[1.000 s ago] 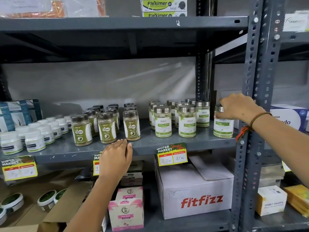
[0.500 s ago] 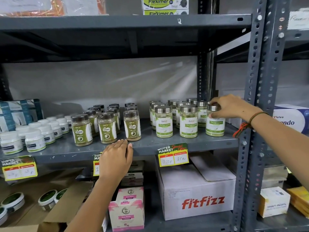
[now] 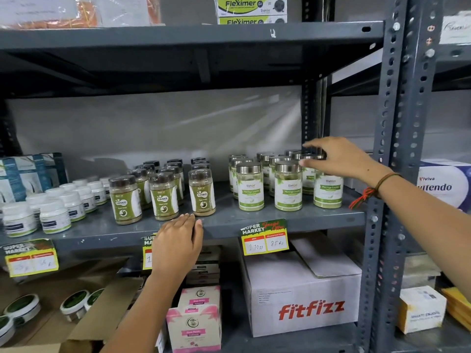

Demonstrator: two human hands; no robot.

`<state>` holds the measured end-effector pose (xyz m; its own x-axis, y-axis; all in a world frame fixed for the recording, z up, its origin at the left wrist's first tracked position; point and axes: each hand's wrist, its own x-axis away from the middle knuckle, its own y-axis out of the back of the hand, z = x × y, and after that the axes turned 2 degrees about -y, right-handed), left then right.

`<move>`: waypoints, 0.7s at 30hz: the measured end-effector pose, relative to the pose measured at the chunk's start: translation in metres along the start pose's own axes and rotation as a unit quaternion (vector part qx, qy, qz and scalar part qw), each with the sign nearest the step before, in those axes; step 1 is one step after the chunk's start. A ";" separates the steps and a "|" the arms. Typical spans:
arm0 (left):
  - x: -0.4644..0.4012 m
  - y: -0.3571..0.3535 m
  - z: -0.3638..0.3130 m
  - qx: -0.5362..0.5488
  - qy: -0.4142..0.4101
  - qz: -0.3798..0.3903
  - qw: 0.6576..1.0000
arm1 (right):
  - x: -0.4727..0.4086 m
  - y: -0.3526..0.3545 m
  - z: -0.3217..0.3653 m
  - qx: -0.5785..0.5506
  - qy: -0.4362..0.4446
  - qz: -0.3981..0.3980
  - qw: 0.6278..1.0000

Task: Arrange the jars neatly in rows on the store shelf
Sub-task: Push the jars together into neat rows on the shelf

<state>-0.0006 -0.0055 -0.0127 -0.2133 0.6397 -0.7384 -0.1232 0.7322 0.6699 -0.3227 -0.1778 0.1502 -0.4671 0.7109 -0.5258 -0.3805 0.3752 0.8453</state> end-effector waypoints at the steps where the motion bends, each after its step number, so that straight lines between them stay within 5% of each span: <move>1: 0.000 0.000 0.000 0.000 0.000 0.000 1.000 | -0.002 -0.001 0.007 -0.001 0.013 0.007 1.000; 8: 0.001 0.001 0.000 0.001 0.000 -0.007 1.000 | -0.005 -0.009 0.036 0.081 0.037 0.079 0.993; 21: 0.001 -0.001 0.001 0.006 -0.002 -0.013 1.000 | -0.006 -0.014 0.040 0.088 0.038 0.053 0.994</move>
<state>0.0001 -0.0058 -0.0142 -0.2062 0.6220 -0.7554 -0.1175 0.7507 0.6501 -0.2825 -0.1635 0.1455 -0.5587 0.7072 -0.4333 -0.1831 0.4043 0.8961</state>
